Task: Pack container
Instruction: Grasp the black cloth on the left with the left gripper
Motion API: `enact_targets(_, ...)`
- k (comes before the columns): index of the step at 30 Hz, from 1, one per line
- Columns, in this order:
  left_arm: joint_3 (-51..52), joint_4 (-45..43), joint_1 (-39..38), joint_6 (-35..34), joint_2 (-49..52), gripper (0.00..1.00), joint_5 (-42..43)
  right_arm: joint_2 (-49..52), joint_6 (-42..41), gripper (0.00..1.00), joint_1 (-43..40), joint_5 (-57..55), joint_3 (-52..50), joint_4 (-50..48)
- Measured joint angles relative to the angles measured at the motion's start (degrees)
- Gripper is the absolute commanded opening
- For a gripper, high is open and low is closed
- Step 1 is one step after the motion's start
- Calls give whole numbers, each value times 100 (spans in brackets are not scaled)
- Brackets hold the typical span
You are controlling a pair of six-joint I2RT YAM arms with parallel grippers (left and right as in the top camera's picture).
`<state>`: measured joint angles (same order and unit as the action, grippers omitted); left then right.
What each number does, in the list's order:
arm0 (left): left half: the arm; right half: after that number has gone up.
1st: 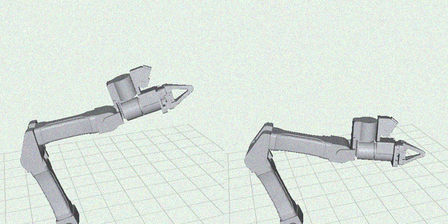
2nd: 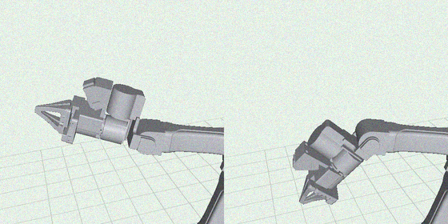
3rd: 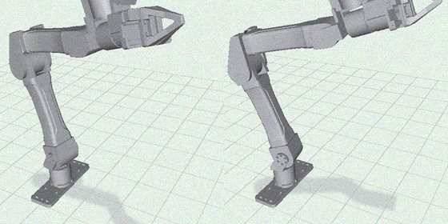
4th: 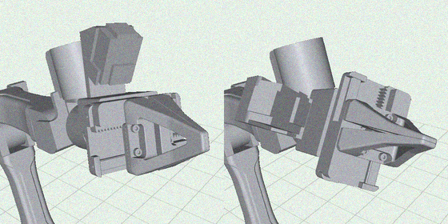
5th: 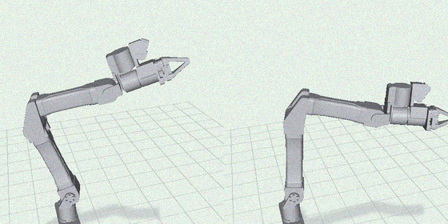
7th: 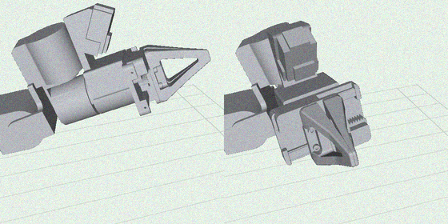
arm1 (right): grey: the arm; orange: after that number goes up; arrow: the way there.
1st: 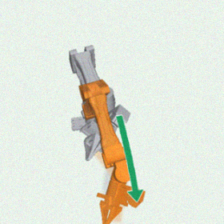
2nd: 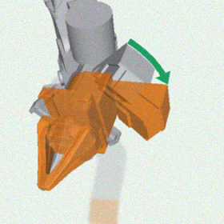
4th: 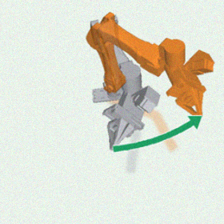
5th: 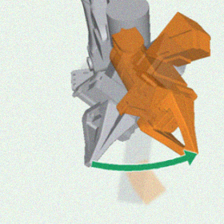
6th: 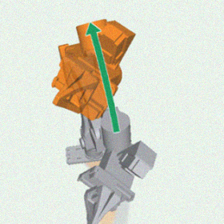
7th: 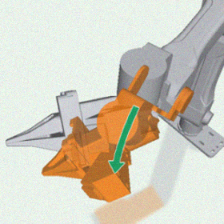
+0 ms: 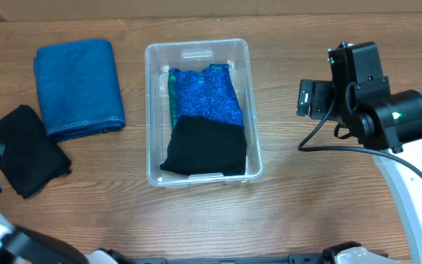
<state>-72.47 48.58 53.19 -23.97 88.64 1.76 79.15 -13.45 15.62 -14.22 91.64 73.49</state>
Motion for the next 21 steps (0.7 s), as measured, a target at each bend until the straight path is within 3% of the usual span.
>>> enact_targets(2,2,-378,175,63,533,100,286,0,-2,100,0,59,-83,2)
enact_targets(7,0,-1246,269,1067,1733,100,1169,79,-2,100,2,96,-214,22)
enact_targets(13,-42,-1838,273,1803,2516,97,1486,251,0,100,0,114,-219,28)
enact_targets(14,-79,-1847,273,1847,2564,79,1534,251,-2,100,0,129,-219,24)
enact_targets(15,-111,-1867,275,1864,2599,52,1609,251,-2,100,0,138,-219,24)
enact_targets(16,-131,-1886,293,1899,2645,14,1851,251,-2,100,0,136,-219,24)
enact_targets(17,-144,-1915,302,1906,2693,4,2107,251,-2,100,0,138,-219,24)
enact_targets(21,-142,-1759,393,1663,2785,4,3289,251,-2,100,0,140,-219,37)
